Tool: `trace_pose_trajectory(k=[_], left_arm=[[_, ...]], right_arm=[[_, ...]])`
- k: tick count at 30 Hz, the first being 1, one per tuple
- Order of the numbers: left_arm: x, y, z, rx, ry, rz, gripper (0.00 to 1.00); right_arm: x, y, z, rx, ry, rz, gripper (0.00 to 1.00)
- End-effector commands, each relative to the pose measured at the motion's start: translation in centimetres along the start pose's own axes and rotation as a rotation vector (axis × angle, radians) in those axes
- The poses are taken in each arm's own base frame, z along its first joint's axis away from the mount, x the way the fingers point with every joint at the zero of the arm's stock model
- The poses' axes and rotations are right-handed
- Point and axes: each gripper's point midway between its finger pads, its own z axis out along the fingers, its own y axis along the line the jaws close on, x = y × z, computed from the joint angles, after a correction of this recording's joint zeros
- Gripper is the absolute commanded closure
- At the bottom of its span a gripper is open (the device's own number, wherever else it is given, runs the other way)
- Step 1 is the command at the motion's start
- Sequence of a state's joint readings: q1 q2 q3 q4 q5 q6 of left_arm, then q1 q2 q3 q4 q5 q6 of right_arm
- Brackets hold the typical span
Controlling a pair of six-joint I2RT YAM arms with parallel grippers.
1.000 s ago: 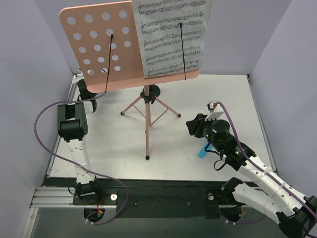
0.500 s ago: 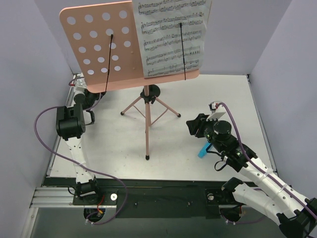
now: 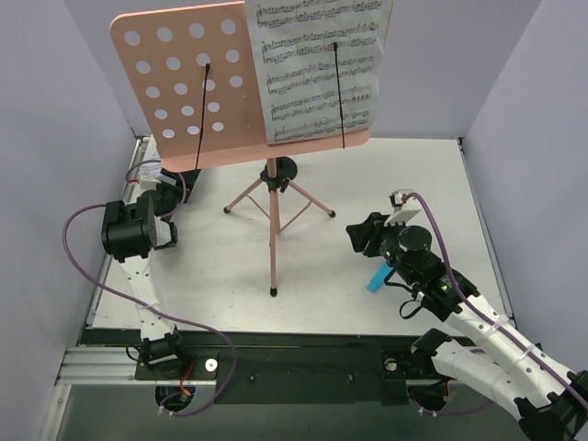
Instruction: Set up the instrument practice props
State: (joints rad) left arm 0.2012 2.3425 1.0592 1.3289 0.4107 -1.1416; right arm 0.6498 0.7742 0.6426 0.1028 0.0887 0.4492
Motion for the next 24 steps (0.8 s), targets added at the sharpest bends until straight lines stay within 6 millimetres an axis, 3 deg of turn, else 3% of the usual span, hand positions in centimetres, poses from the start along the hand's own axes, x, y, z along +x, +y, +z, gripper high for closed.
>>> trace_pose_trajectory(k=[1, 14, 24], left_arm=[[-4.4, -7.1, -1.5, 0.234, -0.176, 0.116, 0.08], [-6.8, -6.3, -3.8, 0.181, -0.229, 0.128, 0.08], [-7.7, -8.9, -3.0, 0.266, -0.207, 0.123, 0.08]], right_arm=[[-1.0, 0.8, -0.4, -0.035, -0.047, 0.019, 0.64], [-1.0, 0.7, -0.8, -0.038, -0.05, 0.016, 0.64], [-0.9, 0.5, -0.8, -0.031, -0.05, 0.008, 0.64]])
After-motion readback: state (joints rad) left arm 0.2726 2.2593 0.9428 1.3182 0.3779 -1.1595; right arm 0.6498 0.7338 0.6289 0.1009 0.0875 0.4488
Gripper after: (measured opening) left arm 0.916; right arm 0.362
